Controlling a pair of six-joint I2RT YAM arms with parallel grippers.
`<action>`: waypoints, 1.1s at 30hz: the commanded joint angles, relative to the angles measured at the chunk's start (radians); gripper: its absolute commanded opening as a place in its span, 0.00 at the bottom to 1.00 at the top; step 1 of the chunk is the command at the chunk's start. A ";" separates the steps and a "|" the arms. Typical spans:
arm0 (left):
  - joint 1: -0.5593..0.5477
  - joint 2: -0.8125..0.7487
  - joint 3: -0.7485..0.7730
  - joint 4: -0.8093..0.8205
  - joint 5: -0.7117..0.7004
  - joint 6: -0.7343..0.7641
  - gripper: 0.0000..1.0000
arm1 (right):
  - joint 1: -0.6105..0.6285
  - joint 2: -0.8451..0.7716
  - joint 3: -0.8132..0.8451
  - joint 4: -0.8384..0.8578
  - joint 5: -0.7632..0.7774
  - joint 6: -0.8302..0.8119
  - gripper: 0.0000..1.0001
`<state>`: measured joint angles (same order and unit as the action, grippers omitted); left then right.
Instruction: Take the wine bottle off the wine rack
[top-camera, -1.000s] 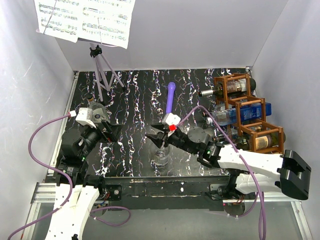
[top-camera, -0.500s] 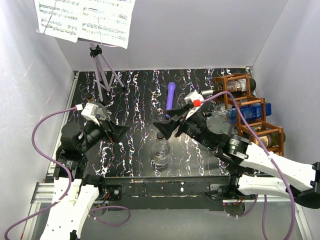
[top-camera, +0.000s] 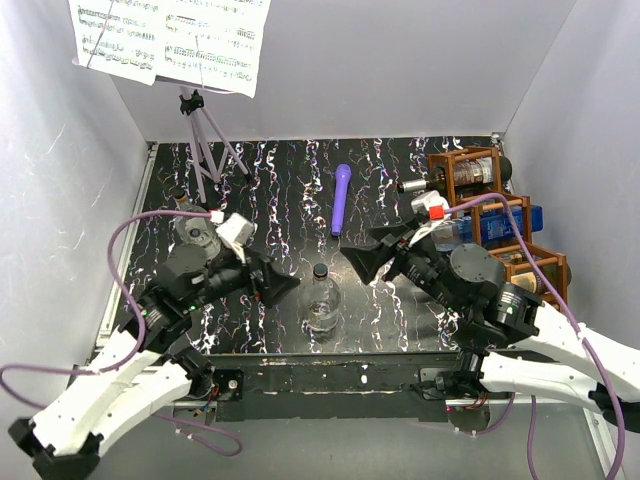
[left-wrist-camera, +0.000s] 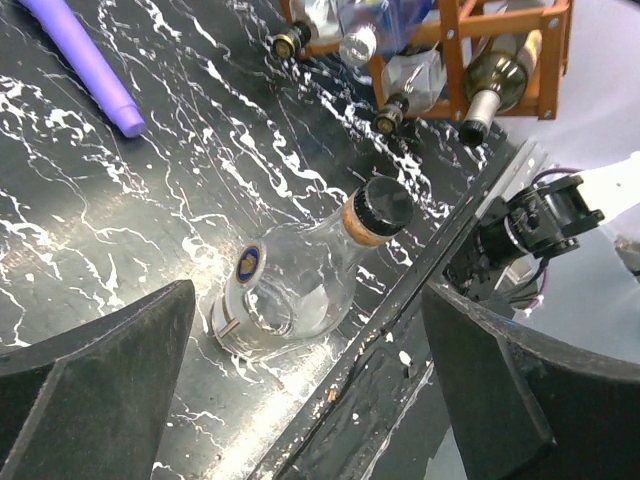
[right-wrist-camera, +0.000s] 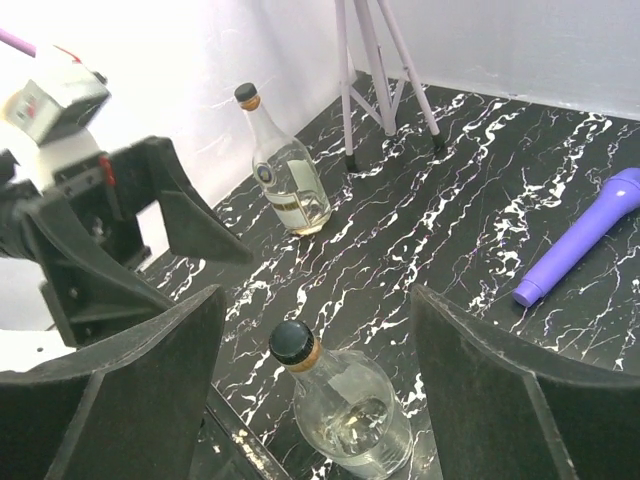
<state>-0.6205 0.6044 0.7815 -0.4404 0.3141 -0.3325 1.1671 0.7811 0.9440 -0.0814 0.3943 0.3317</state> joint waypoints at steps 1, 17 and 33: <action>-0.197 0.080 0.032 0.075 -0.300 0.012 0.96 | 0.002 -0.055 -0.017 0.022 0.049 -0.023 0.82; -0.440 0.357 0.084 0.201 -0.570 0.036 0.44 | 0.000 -0.160 -0.088 0.014 0.126 -0.080 0.83; -0.084 0.483 0.378 0.111 -0.716 0.228 0.00 | 0.000 -0.148 -0.060 -0.064 0.043 -0.132 0.85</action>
<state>-0.8314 1.1000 1.0084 -0.4572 -0.3363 -0.2062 1.1671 0.6376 0.8570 -0.1337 0.4599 0.2146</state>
